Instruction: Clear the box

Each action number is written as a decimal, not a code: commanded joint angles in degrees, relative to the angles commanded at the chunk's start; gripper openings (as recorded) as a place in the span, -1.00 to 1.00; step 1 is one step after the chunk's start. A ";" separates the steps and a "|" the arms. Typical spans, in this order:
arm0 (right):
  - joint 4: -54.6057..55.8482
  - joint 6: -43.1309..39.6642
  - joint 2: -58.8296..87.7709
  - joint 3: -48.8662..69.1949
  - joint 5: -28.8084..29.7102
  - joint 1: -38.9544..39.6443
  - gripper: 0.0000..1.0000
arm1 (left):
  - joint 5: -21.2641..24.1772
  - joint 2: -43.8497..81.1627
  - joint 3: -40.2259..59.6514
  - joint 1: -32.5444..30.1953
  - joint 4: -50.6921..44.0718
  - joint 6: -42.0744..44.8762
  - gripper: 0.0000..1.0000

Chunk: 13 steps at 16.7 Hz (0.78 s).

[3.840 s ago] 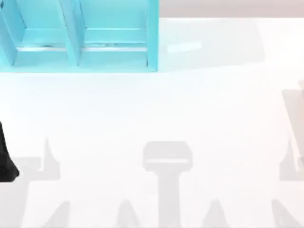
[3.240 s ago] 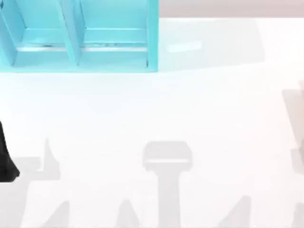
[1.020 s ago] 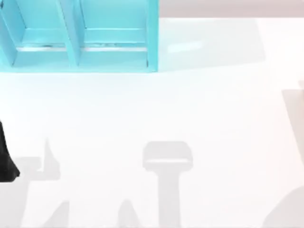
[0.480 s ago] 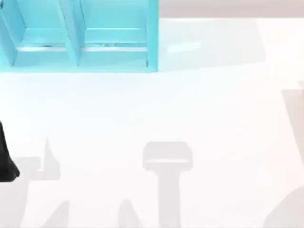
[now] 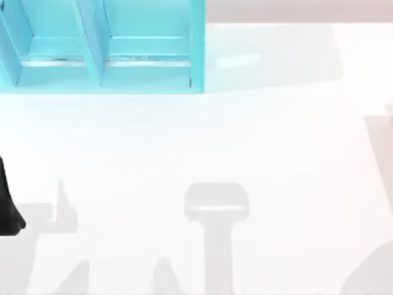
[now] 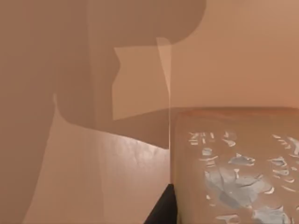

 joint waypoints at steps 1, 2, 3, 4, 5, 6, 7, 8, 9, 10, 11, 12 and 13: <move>0.00 0.00 0.00 0.00 0.00 0.00 -1.00 | 0.00 0.00 0.00 0.00 0.00 0.00 1.00; 0.00 0.00 0.00 0.00 0.00 0.00 -1.00 | 0.00 0.00 0.00 0.00 0.00 0.00 1.00; 0.00 0.00 0.00 0.00 0.00 0.00 -1.00 | 0.00 0.00 0.00 0.00 0.00 0.00 1.00; 0.00 0.00 0.00 0.00 0.00 0.00 -1.00 | 0.00 0.00 0.00 0.00 0.00 0.00 1.00; -0.01 0.06 -0.11 0.04 0.02 0.01 -1.00 | 0.00 0.00 0.00 0.00 0.00 0.00 1.00; -0.16 0.05 -0.14 0.18 0.02 0.00 -1.00 | 0.00 0.00 0.00 0.00 0.00 0.00 1.00; -0.91 0.00 -0.28 0.92 0.03 -0.03 -1.00 | 0.00 0.00 0.00 0.00 0.00 0.00 1.00; -2.26 -0.09 -0.54 2.26 0.03 -0.05 -1.00 | 0.00 0.00 0.00 0.00 0.00 0.00 1.00; -4.21 -0.20 -0.89 4.08 0.03 -0.07 -1.00 | 0.00 0.00 0.00 0.00 0.00 0.00 1.00; -6.76 -0.31 -1.30 6.17 0.03 -0.10 -1.00 | 0.00 0.00 0.00 0.00 0.00 0.00 1.00; -9.86 -0.40 -1.77 8.41 0.02 -0.13 -1.00 | 0.00 0.00 0.00 0.00 0.00 0.00 1.00; -13.37 -0.46 -2.30 10.75 0.02 -0.17 -1.00 | 0.00 0.00 0.00 0.00 0.00 0.00 1.00; -17.02 -0.48 -2.90 13.13 0.01 -0.22 -1.00 | 0.00 0.00 0.00 0.00 0.00 0.00 1.00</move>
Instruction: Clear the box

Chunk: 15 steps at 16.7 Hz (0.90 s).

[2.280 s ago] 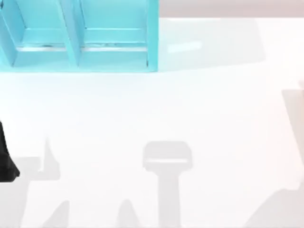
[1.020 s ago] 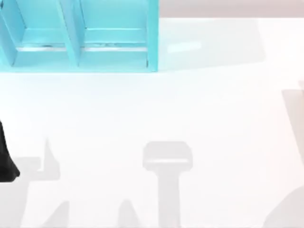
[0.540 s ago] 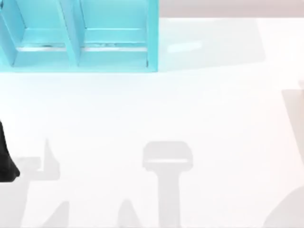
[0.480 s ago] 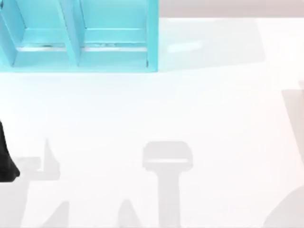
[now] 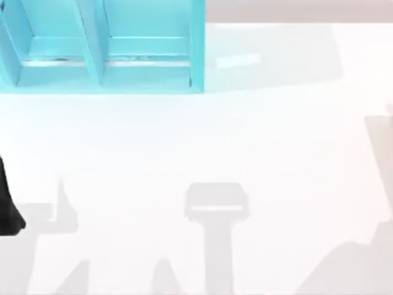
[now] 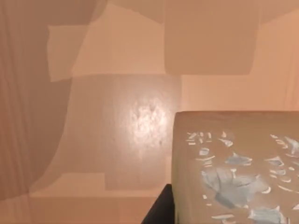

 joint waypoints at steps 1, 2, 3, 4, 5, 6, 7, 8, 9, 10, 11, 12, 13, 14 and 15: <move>-3.49 0.00 -0.66 2.36 0.00 -0.04 -1.00 | 0.00 0.00 0.00 0.00 0.00 0.00 1.00; -6.51 0.03 -1.37 4.64 0.00 -0.08 -1.00 | 0.00 0.00 0.00 0.00 0.00 0.00 1.00; -8.93 0.05 -2.09 6.72 0.00 -0.09 -1.00 | 0.00 0.00 0.00 0.00 0.00 0.00 1.00; -10.73 0.08 -2.72 8.41 0.00 -0.09 -1.00 | 0.00 0.00 0.00 0.00 0.00 0.00 1.00; -11.92 0.11 -3.21 9.56 0.00 -0.08 -1.00 | 0.00 0.00 0.00 0.00 0.00 0.00 1.00; -12.49 0.13 -3.48 10.12 -0.01 -0.08 -1.00 | 0.00 0.00 0.00 0.00 0.00 0.00 1.00; -12.55 0.14 -3.51 10.18 -0.01 -0.08 -1.00 | 0.00 0.00 0.00 0.00 0.00 0.00 1.00; -12.55 0.14 -3.51 10.18 -0.01 -0.08 -1.00 | 0.00 0.00 0.00 0.00 0.00 0.00 1.00; -12.55 0.14 -3.51 10.18 -0.01 -0.08 -1.00 | 0.00 0.00 0.00 0.00 0.00 0.00 1.00; -12.41 0.23 -3.29 10.02 -0.03 0.07 -1.00 | 0.00 0.00 0.00 0.00 0.00 0.00 1.00; -12.41 0.34 -3.22 10.09 -0.03 0.17 -1.00 | 0.00 0.00 0.00 0.00 0.00 0.00 1.00; -12.38 0.98 -2.78 10.48 -0.03 0.81 -1.00 | 0.00 0.00 0.00 0.00 0.00 0.00 1.00; -12.30 2.18 -1.98 11.17 -0.02 2.01 -1.00 | 0.00 0.00 0.00 0.00 0.00 0.00 1.00; -12.15 4.04 -0.80 12.14 0.00 3.87 -1.00 | 0.00 0.00 0.00 0.00 0.00 0.00 1.00; -11.95 6.43 0.62 13.30 0.02 6.29 -1.00 | 0.00 0.00 0.00 0.00 0.00 0.00 1.00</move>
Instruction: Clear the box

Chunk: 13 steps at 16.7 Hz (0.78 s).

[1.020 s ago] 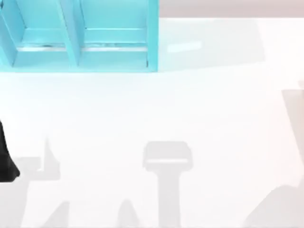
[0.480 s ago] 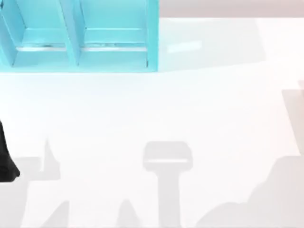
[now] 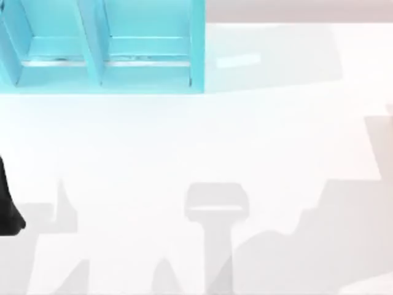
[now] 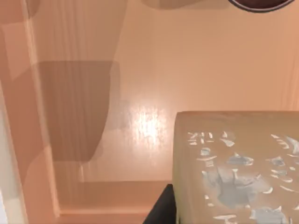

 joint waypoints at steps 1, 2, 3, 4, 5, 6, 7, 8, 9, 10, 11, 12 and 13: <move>0.24 2.84 1.61 1.29 0.01 2.89 -1.00 | 0.00 0.00 0.00 0.00 0.00 0.00 1.00; 0.54 6.16 3.39 2.64 0.01 6.25 -1.00 | 0.00 0.00 0.00 0.00 0.00 0.00 1.00; 0.89 9.90 5.29 4.01 -0.01 10.03 -1.00 | 0.00 0.00 0.00 0.00 0.00 0.00 1.00; 1.27 14.04 7.32 5.37 -0.06 14.19 -1.00 | 0.00 0.00 0.00 0.00 0.00 0.00 1.00; 1.70 18.58 9.45 6.71 -0.13 18.72 -1.00 | 0.00 0.00 0.00 0.00 0.00 0.00 1.00; 2.19 23.40 11.61 8.02 -0.22 23.48 -1.00 | 0.00 0.00 0.00 0.00 0.00 0.00 1.00; 2.74 28.36 13.74 9.27 -0.33 28.34 -1.00 | 0.00 0.00 0.00 0.00 0.00 0.00 1.00; 3.37 33.30 15.78 10.48 -0.43 33.15 -1.00 | 0.00 0.00 0.00 0.00 0.00 0.00 1.00; 4.07 38.06 17.71 11.63 -0.51 37.81 -1.00 | 0.00 0.00 0.00 0.00 0.00 0.00 1.00; 4.82 42.52 19.48 12.70 -0.55 42.19 -1.00 | 0.00 0.00 0.00 0.00 0.00 0.00 1.00; 5.61 46.53 21.05 13.67 -0.56 46.17 -1.00 | 0.00 0.00 0.00 0.00 0.00 0.00 1.00; 6.42 50.00 22.40 14.50 -0.52 49.61 -1.00 | 0.00 0.00 0.00 0.00 0.00 0.00 1.00; 7.21 52.92 23.54 15.20 -0.45 52.50 -1.00 | 0.00 0.00 0.00 0.00 0.00 0.00 1.00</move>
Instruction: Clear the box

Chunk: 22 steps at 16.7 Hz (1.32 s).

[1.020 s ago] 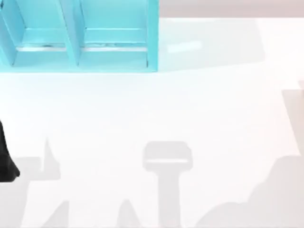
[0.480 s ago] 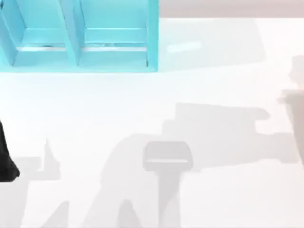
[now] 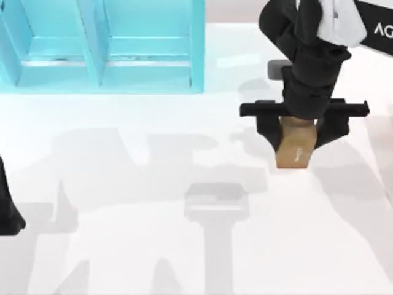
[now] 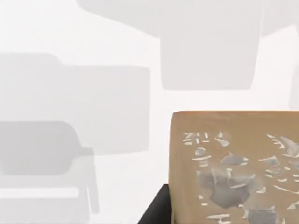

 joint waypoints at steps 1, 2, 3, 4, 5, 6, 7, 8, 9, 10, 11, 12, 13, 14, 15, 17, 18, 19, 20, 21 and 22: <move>0.71 2.31 0.90 0.56 0.09 2.30 -1.00 | 0.00 0.00 0.00 0.00 0.00 0.00 1.00; 1.29 3.98 1.52 0.97 0.18 3.95 -1.00 | 0.00 0.00 0.00 0.00 0.00 0.00 1.00; 1.70 5.08 1.90 1.23 0.25 5.04 -1.00 | 0.00 0.00 0.00 0.00 0.00 0.00 1.00; 1.89 5.58 2.05 1.34 0.28 5.53 -1.00 | 0.00 0.00 0.00 0.00 0.00 0.00 1.00; 1.89 5.58 2.05 1.34 0.28 5.53 -1.00 | 0.00 0.00 0.00 0.00 0.00 0.00 1.00; 1.89 5.58 2.05 1.34 0.28 5.53 -1.00 | 0.00 0.00 0.00 0.00 0.00 0.00 1.00; 1.89 5.58 2.05 1.34 0.28 5.53 -1.00 | 0.00 0.00 0.00 0.00 0.00 0.00 1.00; 1.79 5.64 1.86 1.13 0.14 5.38 -1.00 | 0.00 0.00 0.00 0.00 0.00 0.00 1.00; 2.00 5.63 1.96 0.94 0.15 5.39 -1.00 | 0.00 0.00 0.00 0.00 0.00 0.00 1.00; 2.78 5.63 2.26 0.19 0.17 5.41 -1.00 | 0.00 0.00 0.00 0.00 0.00 0.00 1.00; 4.09 5.65 2.64 -0.90 0.19 5.45 -1.00 | 0.00 0.00 0.00 0.00 0.00 0.00 1.00; 6.00 5.65 3.00 -1.88 0.21 5.48 -1.00 | 0.00 0.00 0.00 0.00 0.00 0.00 1.00; 8.06 5.65 3.31 -2.95 0.22 5.52 -1.00 | 0.00 0.00 0.00 0.00 0.00 0.00 1.00; 9.60 5.67 3.69 -4.16 0.24 5.54 -1.00 | 0.00 0.00 0.00 0.00 0.00 0.00 1.00; 10.54 5.68 4.16 -5.00 0.28 5.58 -1.00 | 0.00 0.00 0.00 0.00 0.00 0.00 1.00; 10.87 5.70 4.40 -5.28 0.30 5.62 -1.00 | 0.00 0.00 0.00 0.00 0.00 0.00 1.00; 10.87 5.70 4.40 -5.28 0.30 5.62 -1.00 | 0.00 0.00 0.00 0.00 0.00 0.00 1.00; 10.87 5.70 4.40 -5.28 0.30 5.62 -1.00 | 0.00 0.00 0.00 0.00 0.00 0.00 1.00; 10.87 5.70 4.40 -5.28 0.30 5.62 -0.85 | 0.00 0.00 0.00 0.00 0.00 0.00 1.00; 10.87 5.70 4.40 -5.28 0.30 5.62 -0.70 | 0.00 0.00 0.00 0.00 0.00 0.00 1.00; 10.87 5.70 4.40 -5.28 0.30 5.62 -0.55 | 0.00 0.00 0.00 0.00 0.00 0.00 1.00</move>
